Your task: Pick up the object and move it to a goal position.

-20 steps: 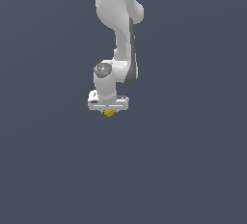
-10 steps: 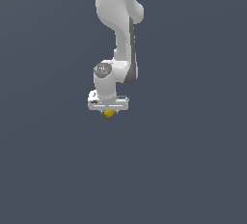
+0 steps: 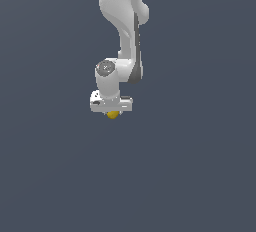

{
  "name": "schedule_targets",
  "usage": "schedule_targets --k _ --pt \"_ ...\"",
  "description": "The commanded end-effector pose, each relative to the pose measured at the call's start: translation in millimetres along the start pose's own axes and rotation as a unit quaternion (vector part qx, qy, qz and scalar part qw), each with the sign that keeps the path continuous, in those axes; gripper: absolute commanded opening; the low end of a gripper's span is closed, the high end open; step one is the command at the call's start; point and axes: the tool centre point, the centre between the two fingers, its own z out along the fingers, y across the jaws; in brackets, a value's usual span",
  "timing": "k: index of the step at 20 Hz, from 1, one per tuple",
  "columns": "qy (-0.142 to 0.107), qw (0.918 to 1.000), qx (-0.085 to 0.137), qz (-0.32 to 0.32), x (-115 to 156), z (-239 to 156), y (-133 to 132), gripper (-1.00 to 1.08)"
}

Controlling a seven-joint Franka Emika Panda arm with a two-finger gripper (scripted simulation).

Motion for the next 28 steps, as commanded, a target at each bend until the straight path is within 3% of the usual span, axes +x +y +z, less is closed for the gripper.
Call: schedule_targets --k 1,18,28 --pt "0.001 1.0000 0.000 0.000 -1.8 -11.4 1.6 -1.00" --pt "0.001 1.0000 0.000 0.000 -26.2 -136.2 19.2 -1.00" --pt "0.001 1.0000 0.000 0.000 -30.2 -167.0 23.8 -1.00"
